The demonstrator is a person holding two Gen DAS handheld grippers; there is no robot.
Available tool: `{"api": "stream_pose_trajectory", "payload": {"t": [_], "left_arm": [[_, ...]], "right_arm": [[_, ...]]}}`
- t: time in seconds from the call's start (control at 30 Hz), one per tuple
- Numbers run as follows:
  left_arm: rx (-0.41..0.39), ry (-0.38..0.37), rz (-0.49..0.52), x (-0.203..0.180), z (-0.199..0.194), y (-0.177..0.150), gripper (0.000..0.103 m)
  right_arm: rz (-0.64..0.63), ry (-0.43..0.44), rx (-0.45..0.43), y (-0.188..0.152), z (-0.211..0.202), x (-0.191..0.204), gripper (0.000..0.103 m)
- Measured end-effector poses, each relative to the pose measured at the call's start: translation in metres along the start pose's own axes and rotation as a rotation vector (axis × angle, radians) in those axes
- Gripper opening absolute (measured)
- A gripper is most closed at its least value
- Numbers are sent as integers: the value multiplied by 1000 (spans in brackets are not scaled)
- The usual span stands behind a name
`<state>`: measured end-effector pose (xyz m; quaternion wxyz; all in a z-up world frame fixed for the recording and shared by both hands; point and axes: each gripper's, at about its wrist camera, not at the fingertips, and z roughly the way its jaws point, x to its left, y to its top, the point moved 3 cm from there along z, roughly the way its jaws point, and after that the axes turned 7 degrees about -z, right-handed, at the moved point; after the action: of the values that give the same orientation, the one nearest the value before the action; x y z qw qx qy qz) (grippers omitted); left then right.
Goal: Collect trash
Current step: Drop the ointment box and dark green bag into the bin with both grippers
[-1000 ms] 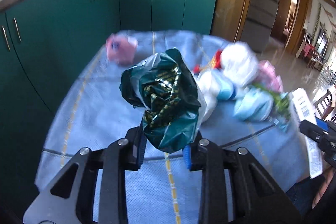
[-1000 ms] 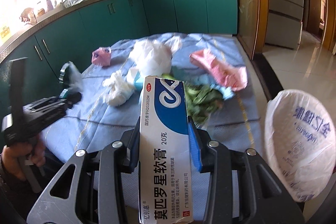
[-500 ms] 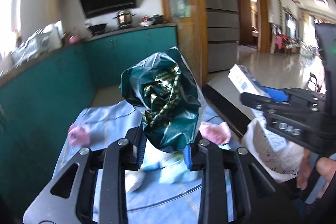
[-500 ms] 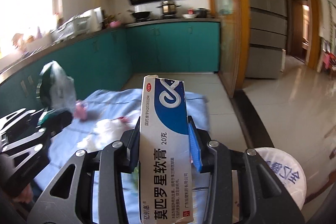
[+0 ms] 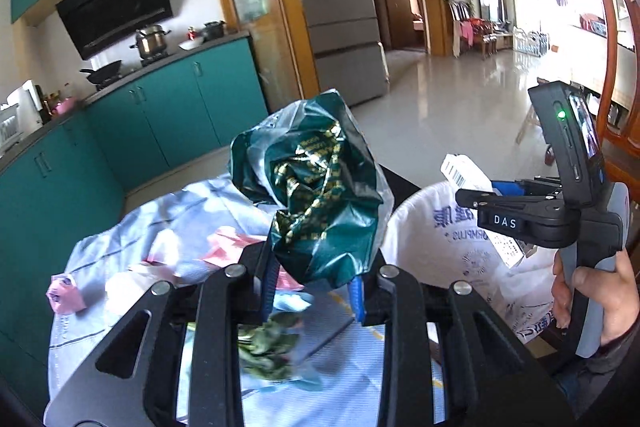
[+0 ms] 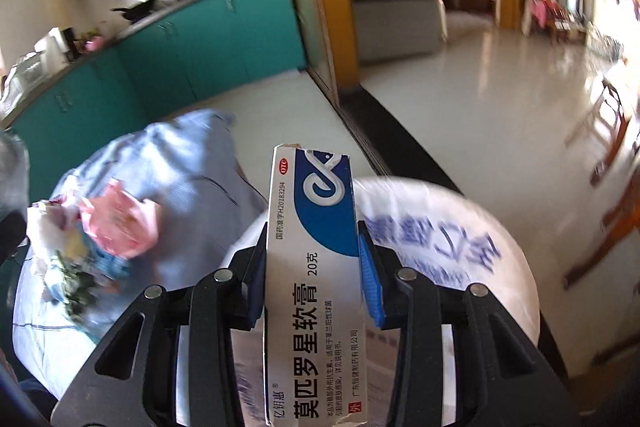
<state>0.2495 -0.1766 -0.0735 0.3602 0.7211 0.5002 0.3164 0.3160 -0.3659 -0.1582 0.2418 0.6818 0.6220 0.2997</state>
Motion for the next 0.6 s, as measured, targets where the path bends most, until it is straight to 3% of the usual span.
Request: {"api": "stream_pose_trajectory", "payload": {"t": [0.17, 0.37, 0.6], "left_arm": [[47, -34, 3, -13, 22, -2, 30], [67, -73, 10, -30, 38, -7, 30], [156, -250, -19, -52, 73, -22, 30]], "right_arm": [[76, -44, 103, -20, 20, -29, 40], [122, -59, 116, -26, 17, -45, 40], [171, -117, 131, -34, 11, -68, 40]]}}
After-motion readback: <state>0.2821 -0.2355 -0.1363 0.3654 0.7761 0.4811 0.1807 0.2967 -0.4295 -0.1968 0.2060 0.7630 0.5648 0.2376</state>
